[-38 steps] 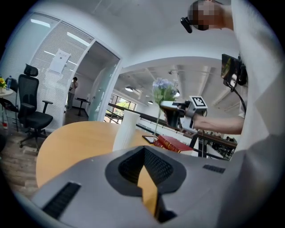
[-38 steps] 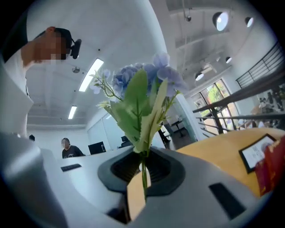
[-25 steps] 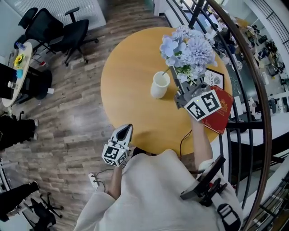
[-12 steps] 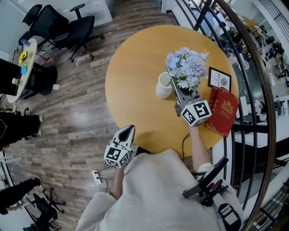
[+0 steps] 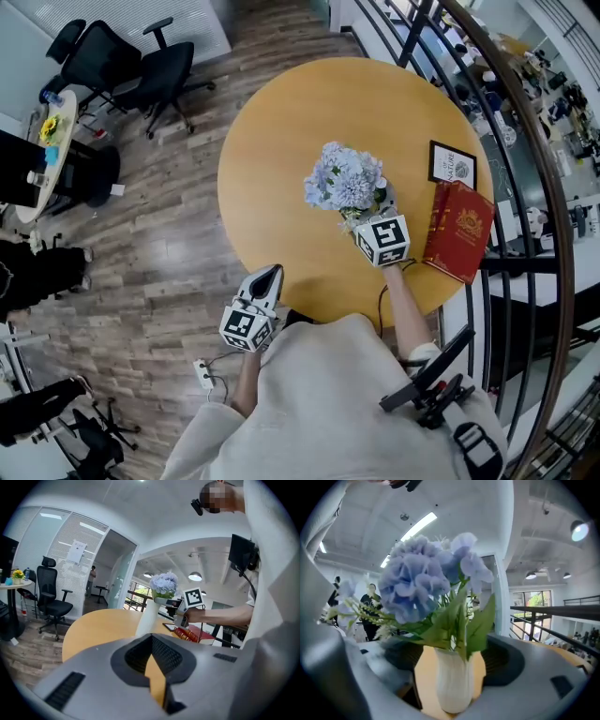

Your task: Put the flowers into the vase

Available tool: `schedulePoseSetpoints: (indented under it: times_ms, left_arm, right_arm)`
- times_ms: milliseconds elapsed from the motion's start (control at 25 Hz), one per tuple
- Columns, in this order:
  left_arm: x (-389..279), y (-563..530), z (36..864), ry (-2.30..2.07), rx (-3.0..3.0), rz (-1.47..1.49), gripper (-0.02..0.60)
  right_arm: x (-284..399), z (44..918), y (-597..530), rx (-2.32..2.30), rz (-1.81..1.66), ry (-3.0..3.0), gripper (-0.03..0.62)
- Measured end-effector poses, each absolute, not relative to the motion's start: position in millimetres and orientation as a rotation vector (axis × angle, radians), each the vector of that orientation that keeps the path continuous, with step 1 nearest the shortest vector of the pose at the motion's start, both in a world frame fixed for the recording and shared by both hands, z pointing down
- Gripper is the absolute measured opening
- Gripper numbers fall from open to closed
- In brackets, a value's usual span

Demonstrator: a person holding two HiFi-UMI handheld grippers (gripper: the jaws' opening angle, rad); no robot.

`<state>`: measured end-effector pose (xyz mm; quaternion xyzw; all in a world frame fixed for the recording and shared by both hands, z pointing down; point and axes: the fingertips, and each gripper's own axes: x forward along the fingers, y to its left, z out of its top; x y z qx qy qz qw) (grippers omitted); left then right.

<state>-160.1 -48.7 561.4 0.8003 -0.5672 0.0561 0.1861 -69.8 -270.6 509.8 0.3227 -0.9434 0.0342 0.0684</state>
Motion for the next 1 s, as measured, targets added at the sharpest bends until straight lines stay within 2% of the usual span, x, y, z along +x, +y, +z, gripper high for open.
schedulePoseSetpoints:
  times_ms: [40, 320, 680, 720, 760, 800, 880, 920, 1000]
  left_arm:
    - [-160, -48, 561, -1.600, 2.254, 0.158, 0.006]
    - [-160, -49, 557, -1.601, 2.262, 0.147, 0.006]
    - [-139, -64, 549, -1.549, 2.332, 0.143, 0.006]
    - [-135, -66, 548, -1.541, 2.341, 0.143, 0.006]
    - [-131, -67, 547, -1.531, 2.350, 0.144, 0.006]
    - [-125, -68, 546, -1.521, 2.360, 0.147, 0.006]
    - [-113, -65, 543, -1.501, 2.378, 0.155, 0.006]
    - [-106, -63, 541, -1.494, 2.386, 0.158, 0.006]
    - [-94, -58, 538, -1.489, 2.397, 0.160, 0.006]
  right_arm:
    - [-70, 510, -270, 0.979, 0.104, -2.834, 0.391]
    - [-64, 523, -269, 0.964, 0.312, -2.827, 0.437]
    - [-31, 544, -235, 0.916, 0.455, -2.816, 0.432]
    - [-26, 543, -233, 0.926, 0.465, -2.820, 0.413]
    - [-19, 542, -230, 0.952, 0.465, -2.818, 0.339]
    - [-11, 540, -227, 0.988, 0.459, -2.812, 0.211]
    - [3, 538, -217, 1.039, 0.456, -2.810, 0.032]
    - [8, 538, -209, 1.033, 0.466, -2.818, 0.011]
    - [14, 540, -191, 0.991, 0.489, -2.840, 0.009]
